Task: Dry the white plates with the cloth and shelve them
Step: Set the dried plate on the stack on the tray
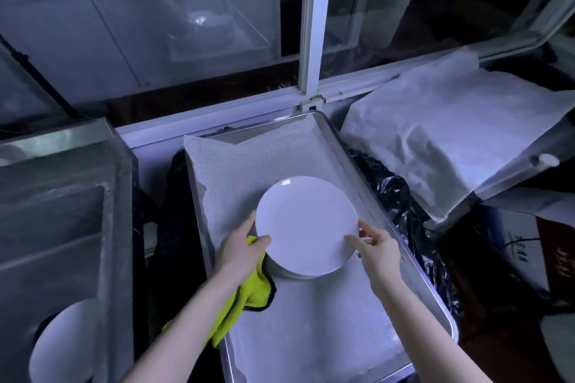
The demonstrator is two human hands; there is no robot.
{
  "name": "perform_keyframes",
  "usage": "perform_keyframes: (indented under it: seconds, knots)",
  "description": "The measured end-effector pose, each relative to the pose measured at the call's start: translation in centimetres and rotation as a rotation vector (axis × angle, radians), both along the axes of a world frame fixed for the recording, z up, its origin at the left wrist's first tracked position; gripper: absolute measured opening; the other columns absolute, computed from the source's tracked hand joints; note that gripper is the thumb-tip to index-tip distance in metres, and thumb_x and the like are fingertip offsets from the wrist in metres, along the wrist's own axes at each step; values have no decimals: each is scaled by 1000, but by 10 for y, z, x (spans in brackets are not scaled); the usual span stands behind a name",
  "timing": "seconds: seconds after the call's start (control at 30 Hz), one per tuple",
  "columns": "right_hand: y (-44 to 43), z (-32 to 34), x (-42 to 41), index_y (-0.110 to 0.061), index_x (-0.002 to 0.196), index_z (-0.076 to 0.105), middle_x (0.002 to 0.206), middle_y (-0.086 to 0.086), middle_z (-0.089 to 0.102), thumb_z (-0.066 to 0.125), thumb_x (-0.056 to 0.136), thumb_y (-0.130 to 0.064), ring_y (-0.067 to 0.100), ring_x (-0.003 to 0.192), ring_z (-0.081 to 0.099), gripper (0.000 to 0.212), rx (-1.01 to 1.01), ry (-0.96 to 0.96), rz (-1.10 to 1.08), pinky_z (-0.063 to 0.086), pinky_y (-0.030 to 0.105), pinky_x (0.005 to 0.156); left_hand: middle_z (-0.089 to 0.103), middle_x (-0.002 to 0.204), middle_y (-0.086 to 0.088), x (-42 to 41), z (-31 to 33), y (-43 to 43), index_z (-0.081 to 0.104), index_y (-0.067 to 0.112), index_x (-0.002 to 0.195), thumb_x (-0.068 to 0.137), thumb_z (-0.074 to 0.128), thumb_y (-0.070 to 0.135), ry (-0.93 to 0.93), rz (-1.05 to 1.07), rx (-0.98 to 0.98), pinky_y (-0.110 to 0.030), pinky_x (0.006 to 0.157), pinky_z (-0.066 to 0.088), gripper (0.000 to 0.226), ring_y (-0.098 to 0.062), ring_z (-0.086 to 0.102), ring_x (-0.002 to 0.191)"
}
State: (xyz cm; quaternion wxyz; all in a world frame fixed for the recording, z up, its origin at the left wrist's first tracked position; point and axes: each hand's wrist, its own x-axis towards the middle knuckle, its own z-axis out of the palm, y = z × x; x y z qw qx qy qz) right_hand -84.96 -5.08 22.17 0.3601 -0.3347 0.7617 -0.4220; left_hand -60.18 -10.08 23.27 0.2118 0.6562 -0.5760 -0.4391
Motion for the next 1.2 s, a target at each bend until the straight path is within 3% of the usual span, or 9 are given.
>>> perform_keyframes:
  seconds: [0.2,0.43,0.53,0.63,0.73,0.8,0.9,1.1,1.2]
  knots:
    - [-8,-5,0,-26,81,70,60,2,38,67,78,-10,12,54,28,16,-28,74,54,25,31,55,62,120,8,-2,-8,-4,29,51,148,82,62,26,-90,5,56,-29,89,42,77,-19,54,115]
    - [-16,-14,4,-24,114,74,91,11,57,68,84,-11,11,60,45,33,41,109,-14,33,21,58,55,93,30,0,-11,-3,34,56,143,83,61,24,32,35,63,-13,69,37,73,-6,49,95]
    - [-15,-12,7,-25,123,70,101,11,60,68,86,-13,6,71,52,39,41,115,-43,37,26,66,53,97,35,5,-9,-3,36,58,140,83,63,24,111,20,86,-16,75,39,71,1,49,95]
    - [-12,-7,11,-23,136,62,109,8,55,72,87,-16,12,75,54,50,42,179,-75,36,26,78,53,125,20,11,-8,-3,47,42,140,85,67,24,179,69,100,-24,95,36,61,-6,46,121]
    - [-4,7,29,-20,131,64,110,4,50,72,88,-13,21,86,57,45,-101,277,-58,38,23,82,61,120,17,26,0,0,66,33,121,88,68,24,280,144,76,-10,84,39,34,-5,54,117]
    - [1,22,51,-22,119,71,107,3,55,74,88,-14,13,85,58,32,-200,250,85,41,16,78,69,107,18,39,11,2,74,32,102,88,68,22,361,201,53,-5,75,40,18,1,60,109]
    - [11,41,103,-28,108,73,102,-2,65,74,89,-22,5,83,60,20,-152,44,488,44,11,72,74,101,12,61,30,8,77,28,92,87,71,22,489,310,41,-16,83,46,11,-2,64,101]
    - [25,40,220,-26,147,46,136,-8,58,85,72,-39,1,123,53,85,-109,-43,954,38,14,101,63,83,-10,133,72,21,68,18,112,85,56,-1,826,511,3,-32,73,50,35,-22,60,78]
    - [23,34,273,-23,150,40,134,-4,59,84,79,-21,5,125,53,83,-109,14,982,39,21,105,60,90,-14,191,83,30,62,20,120,69,52,-5,1049,520,17,-41,78,54,57,-26,61,84]
